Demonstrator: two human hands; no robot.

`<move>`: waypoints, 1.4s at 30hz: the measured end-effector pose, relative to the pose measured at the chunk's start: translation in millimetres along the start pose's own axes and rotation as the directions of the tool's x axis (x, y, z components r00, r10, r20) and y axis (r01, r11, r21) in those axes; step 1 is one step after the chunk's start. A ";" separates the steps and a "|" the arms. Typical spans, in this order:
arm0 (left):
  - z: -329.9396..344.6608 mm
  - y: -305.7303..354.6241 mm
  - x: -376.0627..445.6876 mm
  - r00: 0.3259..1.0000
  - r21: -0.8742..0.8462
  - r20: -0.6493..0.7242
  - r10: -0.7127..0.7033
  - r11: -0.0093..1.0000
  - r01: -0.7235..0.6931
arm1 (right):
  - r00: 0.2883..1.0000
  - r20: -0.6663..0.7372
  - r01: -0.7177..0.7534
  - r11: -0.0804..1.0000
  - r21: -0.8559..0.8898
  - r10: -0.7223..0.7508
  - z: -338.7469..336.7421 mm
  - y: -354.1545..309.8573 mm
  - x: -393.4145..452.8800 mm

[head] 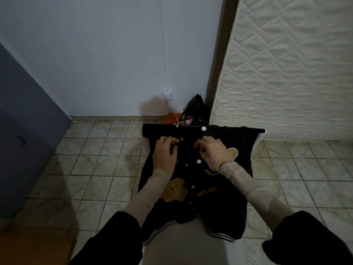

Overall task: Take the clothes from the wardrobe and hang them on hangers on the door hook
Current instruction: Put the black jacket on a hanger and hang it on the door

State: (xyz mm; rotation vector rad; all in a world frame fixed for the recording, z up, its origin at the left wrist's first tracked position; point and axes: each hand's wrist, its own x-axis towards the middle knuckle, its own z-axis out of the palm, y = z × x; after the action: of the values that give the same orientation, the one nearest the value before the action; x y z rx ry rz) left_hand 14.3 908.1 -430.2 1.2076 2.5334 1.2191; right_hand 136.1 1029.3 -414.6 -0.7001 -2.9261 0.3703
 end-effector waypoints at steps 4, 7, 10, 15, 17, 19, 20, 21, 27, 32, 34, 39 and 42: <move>12.2 -9.0 -13.5 0.954 0.138 0.225 0.198 0.963 -0.232 | 0.992 0.129 0.033 0.984 -0.175 -0.010 21.2 -3.4 -8.2; 16.3 -14.8 -10.4 0.880 0.359 0.421 0.222 0.849 -0.386 | 0.988 0.153 0.040 0.944 -0.327 0.011 28.8 -1.7 -8.0; 17.8 -15.9 -5.7 0.843 0.546 0.506 0.182 0.689 -0.477 | 0.984 0.179 0.070 0.903 -0.424 0.007 31.3 4.1 -6.1; 21.1 -14.7 -4.5 0.771 0.657 0.619 0.152 0.438 -0.614 | 0.994 0.104 0.076 0.833 -0.548 -0.022 37.4 4.9 -7.7; 16.6 -8.6 -4.9 0.765 0.669 0.631 0.130 0.409 -0.621 | 0.990 0.143 0.087 0.849 -0.522 -0.014 37.8 4.3 -9.5; 19.5 -14.7 -5.8 0.749 0.646 0.633 0.196 0.400 -0.650 | 0.990 0.111 0.133 0.842 -0.523 -0.088 32.6 1.7 -11.5; 23.9 -19.7 -5.3 0.735 0.622 0.642 0.219 0.412 -0.666 | 0.987 0.079 0.160 0.835 -0.526 -0.139 29.3 0.5 -12.6; 26.0 -20.4 -4.9 0.705 0.561 0.671 0.231 0.464 -0.686 | 0.980 0.048 0.190 0.826 -0.530 -0.195 27.9 1.1 -14.7; 18.6 -20.9 -11.3 0.762 0.310 0.625 0.172 0.841 -0.444 | 0.953 -0.027 0.269 0.886 -0.377 -0.301 25.4 17.3 -30.1; 10.7 -16.6 -14.6 0.857 0.125 0.516 0.001 0.989 -0.077 | 0.972 0.005 0.235 0.964 -0.122 -0.236 20.3 19.1 -40.9; 8.4 -16.5 -13.8 0.858 0.097 0.513 -0.026 0.995 -0.027 | 0.981 0.067 0.182 0.983 -0.022 -0.180 18.8 17.7 -42.2; 3.4 -13.3 -8.2 0.840 0.127 0.532 -0.106 0.991 0.045 | 0.987 0.099 0.117 0.987 0.110 -0.128 10.1 9.1 -39.8; 2.1 -8.6 -7.7 0.846 0.081 0.508 -0.161 0.987 0.139 | 0.991 0.044 0.115 0.977 0.182 -0.125 10.6 5.3 -36.0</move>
State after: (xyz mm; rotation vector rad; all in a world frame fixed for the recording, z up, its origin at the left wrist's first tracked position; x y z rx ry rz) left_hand 15.0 901.0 -439.5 1.1269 2.2027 0.6892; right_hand 168.7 1015.2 -428.0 -0.4940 -2.9196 0.6397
